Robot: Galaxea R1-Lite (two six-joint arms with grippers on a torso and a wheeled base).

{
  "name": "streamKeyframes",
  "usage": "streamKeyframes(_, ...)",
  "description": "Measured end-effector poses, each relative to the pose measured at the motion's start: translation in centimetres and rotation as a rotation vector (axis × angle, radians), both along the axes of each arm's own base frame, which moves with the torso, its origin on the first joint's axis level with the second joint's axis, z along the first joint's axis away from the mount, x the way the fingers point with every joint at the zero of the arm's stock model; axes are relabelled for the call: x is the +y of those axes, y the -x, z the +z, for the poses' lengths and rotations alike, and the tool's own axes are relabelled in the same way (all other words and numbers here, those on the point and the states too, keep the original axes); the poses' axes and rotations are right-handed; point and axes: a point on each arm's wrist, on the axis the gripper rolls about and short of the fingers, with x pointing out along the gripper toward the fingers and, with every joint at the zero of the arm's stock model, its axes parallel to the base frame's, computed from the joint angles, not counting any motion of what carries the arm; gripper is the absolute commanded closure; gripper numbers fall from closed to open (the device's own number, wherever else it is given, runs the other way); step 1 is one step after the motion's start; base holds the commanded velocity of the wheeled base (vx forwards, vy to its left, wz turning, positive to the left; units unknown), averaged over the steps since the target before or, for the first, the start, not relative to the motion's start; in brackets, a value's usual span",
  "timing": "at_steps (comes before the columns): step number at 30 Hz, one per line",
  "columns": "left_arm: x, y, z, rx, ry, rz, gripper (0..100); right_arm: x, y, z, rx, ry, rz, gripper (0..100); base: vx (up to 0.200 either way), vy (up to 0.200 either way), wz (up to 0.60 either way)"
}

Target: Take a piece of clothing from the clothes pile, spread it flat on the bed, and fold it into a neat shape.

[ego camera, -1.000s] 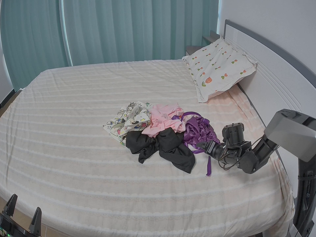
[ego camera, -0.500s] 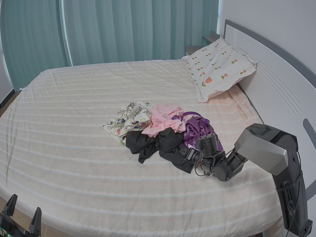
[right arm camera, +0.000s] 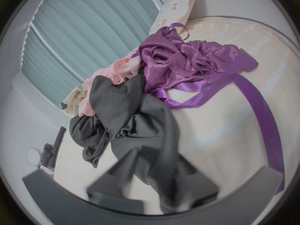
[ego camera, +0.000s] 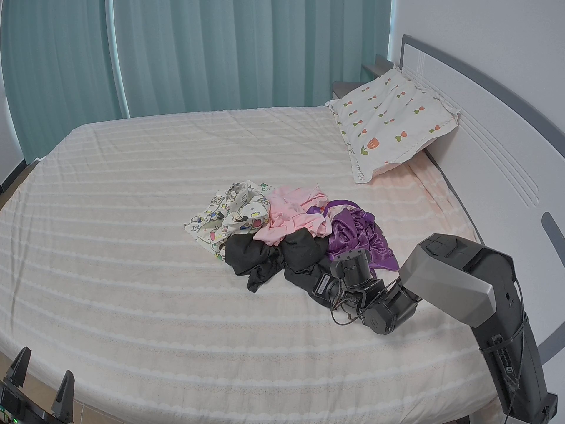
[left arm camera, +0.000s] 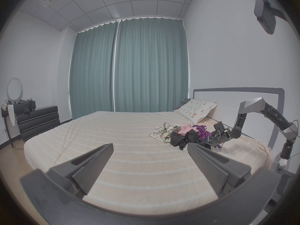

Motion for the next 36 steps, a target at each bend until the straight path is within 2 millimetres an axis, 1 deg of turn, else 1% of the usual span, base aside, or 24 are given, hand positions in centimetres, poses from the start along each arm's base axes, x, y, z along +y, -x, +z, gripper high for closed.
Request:
streamKeyframes(2,0.0,0.0,0.0,0.0,0.0,0.0,0,-0.3,0.2,0.1,0.009,-0.007,-0.007,100,0.0,0.0,0.0)
streamKeyframes(5,0.0,0.0,0.0,0.0,0.0,0.0,0,-1.0,1.2,0.4,0.034,-0.028,-0.017,100,0.0,0.0,0.0)
streamKeyframes(11,0.0,0.0,0.0,0.0,0.0,0.0,0,-3.8,4.0,1.6,0.072,-0.09,-0.019,100,0.0,0.0,0.0)
streamKeyframes(22,0.0,0.0,0.0,-0.001,-0.011,-0.004,0,-8.3,11.6,4.7,0.016,-0.235,-0.009,100,0.0,0.0,0.0)
streamKeyframes(25,0.0,0.0,0.0,-0.003,-0.016,-0.02,0,-9.1,13.3,6.2,0.006,-0.305,-0.01,100,0.0,0.0,0.0)
streamKeyframes(27,-0.1,0.0,0.2,-0.016,-0.008,-0.041,0,-9.7,14.6,7.5,0.0,-0.357,0.016,100,0.0,0.0,0.0)
streamKeyframes(29,-0.1,0.2,0.8,-0.044,0.009,-0.057,0,-10.1,15.5,8.5,-0.007,-0.385,0.038,100,0.0,0.0,0.0)
streamKeyframes(31,-0.2,0.5,2.2,-0.09,0.02,-0.095,0,-10.4,16.2,9.5,-0.018,-0.416,0.064,100,0.0,0.0,0.0)
streamKeyframes(33,-0.3,0.8,4.0,-0.136,0.019,-0.156,0,-10.7,16.9,10.3,-0.024,-0.443,0.089,100,0.0,0.0,0.0)
streamKeyframes(36,-0.5,0.8,6.3,-0.147,0.0,-0.229,0,-10.9,17.7,11.1,-0.031,-0.474,0.111,100,0.0,0.0,0.0)
